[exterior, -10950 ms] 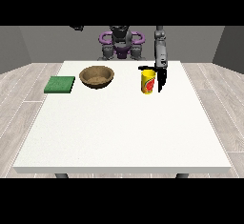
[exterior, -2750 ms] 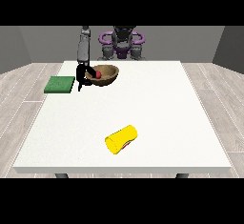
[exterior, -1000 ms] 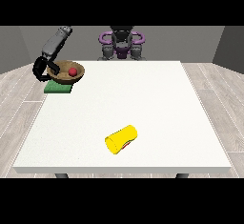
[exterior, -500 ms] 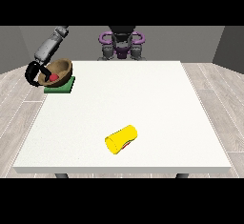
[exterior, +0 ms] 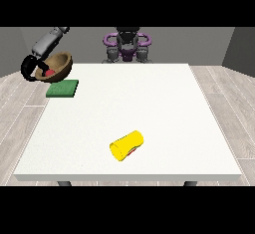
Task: Pick the cup and pour the ball into the bowl, then pick the bowl and place it on the pad
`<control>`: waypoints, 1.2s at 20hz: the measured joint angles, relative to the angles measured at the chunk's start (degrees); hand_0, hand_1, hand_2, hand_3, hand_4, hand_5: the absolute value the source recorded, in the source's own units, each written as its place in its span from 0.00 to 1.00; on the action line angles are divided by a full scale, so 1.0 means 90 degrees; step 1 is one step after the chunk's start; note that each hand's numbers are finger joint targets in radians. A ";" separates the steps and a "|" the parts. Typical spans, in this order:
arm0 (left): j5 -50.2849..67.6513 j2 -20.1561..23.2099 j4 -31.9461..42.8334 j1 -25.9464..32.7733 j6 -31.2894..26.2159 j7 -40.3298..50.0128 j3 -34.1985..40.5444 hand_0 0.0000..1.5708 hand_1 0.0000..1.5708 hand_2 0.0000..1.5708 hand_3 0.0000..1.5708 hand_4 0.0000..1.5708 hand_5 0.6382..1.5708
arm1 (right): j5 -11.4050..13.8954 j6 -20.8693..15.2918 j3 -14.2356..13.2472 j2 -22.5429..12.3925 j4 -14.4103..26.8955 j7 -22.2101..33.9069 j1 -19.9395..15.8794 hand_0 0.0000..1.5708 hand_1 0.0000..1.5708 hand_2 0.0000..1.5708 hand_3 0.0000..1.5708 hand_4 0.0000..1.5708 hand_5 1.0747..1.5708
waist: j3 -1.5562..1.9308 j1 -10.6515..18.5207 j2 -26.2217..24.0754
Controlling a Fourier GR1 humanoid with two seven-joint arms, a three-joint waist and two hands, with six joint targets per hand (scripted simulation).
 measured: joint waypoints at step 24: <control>0.0329 0.0141 -0.0618 0.0253 0.0200 0.0219 0.0131 0.00 0.00 0.00 0.00 0.00 0.94 | -0.0388 -0.0574 -0.0634 -0.0260 0.1146 -0.0036 -0.0173 0.27 0.27 0.30 0.37 0.00 0.86 | 0.0010 0.0091 0.0253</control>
